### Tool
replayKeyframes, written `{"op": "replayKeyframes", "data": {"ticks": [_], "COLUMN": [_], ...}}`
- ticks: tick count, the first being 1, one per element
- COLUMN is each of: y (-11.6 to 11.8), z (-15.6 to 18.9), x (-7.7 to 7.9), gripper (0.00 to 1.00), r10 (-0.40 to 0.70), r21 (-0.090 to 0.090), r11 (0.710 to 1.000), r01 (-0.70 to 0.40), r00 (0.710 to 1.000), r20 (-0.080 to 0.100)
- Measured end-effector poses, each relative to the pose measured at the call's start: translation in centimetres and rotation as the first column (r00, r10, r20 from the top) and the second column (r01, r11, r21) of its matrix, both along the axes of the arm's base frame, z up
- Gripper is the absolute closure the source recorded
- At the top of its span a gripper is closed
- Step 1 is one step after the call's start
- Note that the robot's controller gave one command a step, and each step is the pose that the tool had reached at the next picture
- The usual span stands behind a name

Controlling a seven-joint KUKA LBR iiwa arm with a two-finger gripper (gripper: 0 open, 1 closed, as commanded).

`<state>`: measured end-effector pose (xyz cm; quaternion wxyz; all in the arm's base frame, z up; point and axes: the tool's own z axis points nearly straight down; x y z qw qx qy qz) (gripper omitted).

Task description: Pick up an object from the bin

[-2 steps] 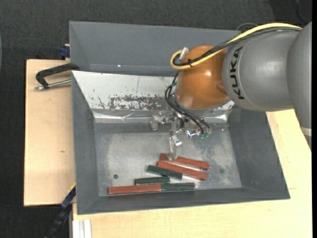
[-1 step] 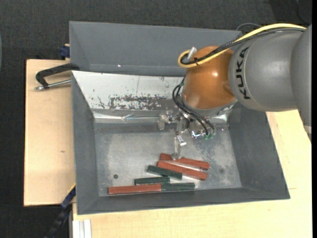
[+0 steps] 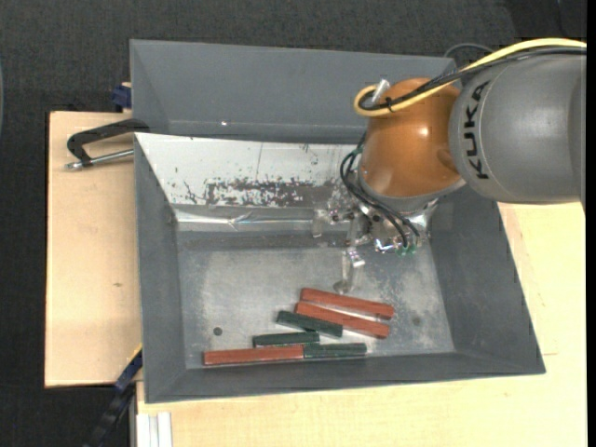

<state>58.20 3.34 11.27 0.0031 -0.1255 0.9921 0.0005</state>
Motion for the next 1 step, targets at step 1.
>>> {"op": "replayKeyframes", "data": {"ticks": [1], "y": [-5.79], "z": [-1.71], "x": [-2.25], "gripper": [0.0], "r10": [-0.093], "r21": [0.001], "r11": [0.996], "r01": [0.093], "r00": [0.996], "r20": [-0.003]}}
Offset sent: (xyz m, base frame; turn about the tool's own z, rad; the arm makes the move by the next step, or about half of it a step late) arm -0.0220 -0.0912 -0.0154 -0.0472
